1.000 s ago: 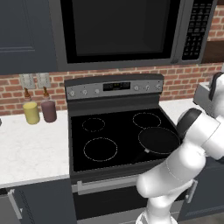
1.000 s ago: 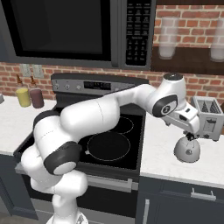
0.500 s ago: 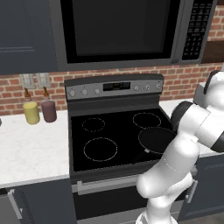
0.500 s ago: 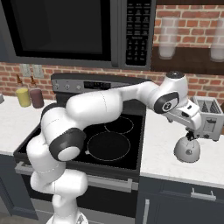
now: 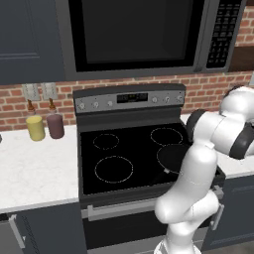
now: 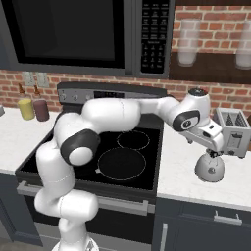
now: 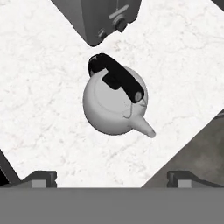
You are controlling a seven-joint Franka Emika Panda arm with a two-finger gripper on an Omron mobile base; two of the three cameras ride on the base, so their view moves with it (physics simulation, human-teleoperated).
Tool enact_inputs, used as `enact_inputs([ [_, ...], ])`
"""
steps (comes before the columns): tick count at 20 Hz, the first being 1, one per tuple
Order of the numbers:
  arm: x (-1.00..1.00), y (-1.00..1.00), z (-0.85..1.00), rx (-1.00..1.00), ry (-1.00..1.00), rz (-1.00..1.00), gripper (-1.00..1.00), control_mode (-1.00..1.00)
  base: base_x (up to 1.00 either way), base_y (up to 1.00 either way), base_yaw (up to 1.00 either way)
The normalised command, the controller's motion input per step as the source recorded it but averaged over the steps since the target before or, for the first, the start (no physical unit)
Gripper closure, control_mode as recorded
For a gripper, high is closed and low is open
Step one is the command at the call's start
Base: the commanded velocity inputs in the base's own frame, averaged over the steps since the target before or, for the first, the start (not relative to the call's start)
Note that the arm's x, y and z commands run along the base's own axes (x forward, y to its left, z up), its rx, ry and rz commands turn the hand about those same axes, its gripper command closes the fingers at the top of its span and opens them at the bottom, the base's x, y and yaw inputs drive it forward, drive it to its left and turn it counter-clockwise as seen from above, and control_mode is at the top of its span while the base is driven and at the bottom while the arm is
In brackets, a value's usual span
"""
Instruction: Pick the kettle from the counter and place it on a stove burner. Then turn the burner on.
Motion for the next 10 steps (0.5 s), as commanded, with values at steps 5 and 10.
enact_inputs([
  [5, 0.21, -0.10, -0.28, 0.04, 0.11, 0.00, -1.00, -1.00, 0.00, 0.00, 0.00],
  [10, 0.13, -0.26, 0.00, 0.00, 0.01, 0.00, -1.00, -1.00, 0.00, 0.00, 0.00],
])
